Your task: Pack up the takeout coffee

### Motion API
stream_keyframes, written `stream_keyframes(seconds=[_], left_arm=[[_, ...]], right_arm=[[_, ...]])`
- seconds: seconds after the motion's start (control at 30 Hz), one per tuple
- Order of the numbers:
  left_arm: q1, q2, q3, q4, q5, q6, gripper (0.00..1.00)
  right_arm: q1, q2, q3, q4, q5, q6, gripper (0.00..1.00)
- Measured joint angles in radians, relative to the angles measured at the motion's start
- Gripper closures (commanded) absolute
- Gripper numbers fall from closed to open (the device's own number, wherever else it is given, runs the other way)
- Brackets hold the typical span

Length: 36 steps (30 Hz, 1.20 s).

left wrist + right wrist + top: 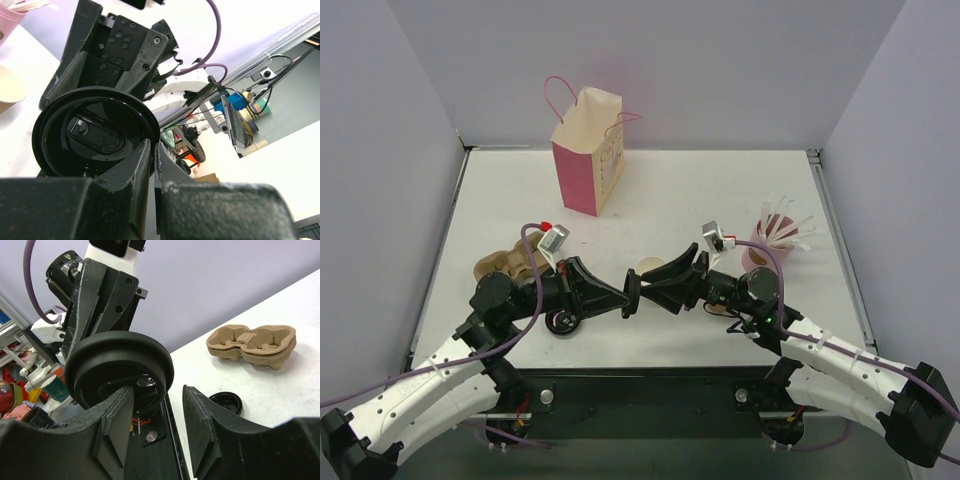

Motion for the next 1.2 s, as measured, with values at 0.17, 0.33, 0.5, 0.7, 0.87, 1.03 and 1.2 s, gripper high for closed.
stream_keyframes(seconds=[0.17,0.33,0.5,0.7,0.87,1.03,1.2], left_arm=[[0.000,0.000,-0.009,0.046,0.000,-0.023,0.87],[0.000,0.000,-0.032,0.074,0.000,-0.043,0.87],[0.000,0.001,-0.048,0.097,0.000,-0.060,0.88],[0.000,0.008,-0.056,0.129,0.000,-0.080,0.88],[0.000,0.011,-0.057,0.148,0.000,-0.085,0.87],[0.011,0.005,-0.042,0.006,-0.058,0.010,0.71],[0.040,0.033,0.097,-0.410,-0.277,0.173,0.48]], right_arm=[[0.000,0.026,0.000,0.016,-0.006,0.001,0.59],[0.001,0.043,0.002,0.046,-0.018,0.000,0.60],[0.005,0.050,0.002,0.078,-0.030,0.001,0.61],[0.006,0.076,0.002,0.113,-0.046,0.002,0.62],[0.006,0.107,0.002,0.139,-0.053,0.010,0.63],[0.006,0.093,0.005,0.080,0.038,0.007,0.63],[0.006,-0.020,0.021,-0.195,0.215,-0.063,0.62]])
